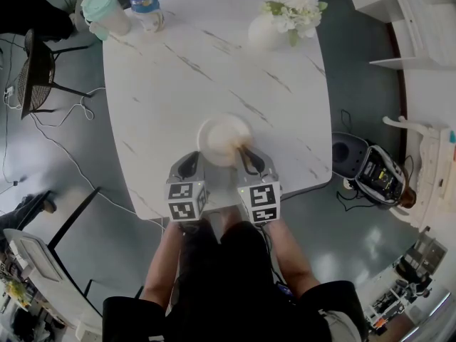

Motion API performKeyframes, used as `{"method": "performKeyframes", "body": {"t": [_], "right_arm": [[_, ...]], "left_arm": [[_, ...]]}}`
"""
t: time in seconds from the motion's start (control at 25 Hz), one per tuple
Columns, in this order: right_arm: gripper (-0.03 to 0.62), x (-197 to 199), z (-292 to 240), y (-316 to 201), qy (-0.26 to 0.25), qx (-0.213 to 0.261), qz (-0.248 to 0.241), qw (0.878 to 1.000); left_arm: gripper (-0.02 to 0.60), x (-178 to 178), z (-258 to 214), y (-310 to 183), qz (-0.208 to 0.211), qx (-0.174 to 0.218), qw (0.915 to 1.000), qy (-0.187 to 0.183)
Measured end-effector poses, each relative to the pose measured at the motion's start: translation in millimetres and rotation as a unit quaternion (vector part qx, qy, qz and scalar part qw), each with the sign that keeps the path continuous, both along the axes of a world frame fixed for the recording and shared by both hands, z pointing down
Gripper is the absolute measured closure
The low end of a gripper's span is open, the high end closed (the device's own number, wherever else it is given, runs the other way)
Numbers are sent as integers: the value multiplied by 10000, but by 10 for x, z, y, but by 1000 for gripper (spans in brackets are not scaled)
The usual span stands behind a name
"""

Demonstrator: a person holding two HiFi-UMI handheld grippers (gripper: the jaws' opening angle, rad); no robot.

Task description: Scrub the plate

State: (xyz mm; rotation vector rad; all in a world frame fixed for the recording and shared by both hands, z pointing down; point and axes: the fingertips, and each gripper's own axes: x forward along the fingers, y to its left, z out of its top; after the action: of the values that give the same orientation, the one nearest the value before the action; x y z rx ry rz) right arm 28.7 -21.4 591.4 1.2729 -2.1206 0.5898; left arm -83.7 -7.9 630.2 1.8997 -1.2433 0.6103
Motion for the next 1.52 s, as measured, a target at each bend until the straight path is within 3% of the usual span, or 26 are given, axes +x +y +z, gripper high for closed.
{"method": "performKeyframes", "body": {"t": [0.4,0.72,1.04,1.28,1.52], "right_arm": [[554,10,-89,8,-93,42,7,9999],[554,28,-389,84,-105,302,-67,9995],[554,35,-1118,173,-483,1009,-217,9935],[554,142,-1741,368,-593,1580,-256,9853],[554,260,-2260,567,-735,2067,-165,9755]], "left_arm": [[560,1,-12,-5,6,-25,10000,-60],[560,11,-352,1,-23,252,9996,-88],[560,96,-1121,29,5,1021,9947,-92],[560,159,-1911,190,-28,1787,9838,-127],[574,136,-2496,409,-147,2295,9730,-179]]}}
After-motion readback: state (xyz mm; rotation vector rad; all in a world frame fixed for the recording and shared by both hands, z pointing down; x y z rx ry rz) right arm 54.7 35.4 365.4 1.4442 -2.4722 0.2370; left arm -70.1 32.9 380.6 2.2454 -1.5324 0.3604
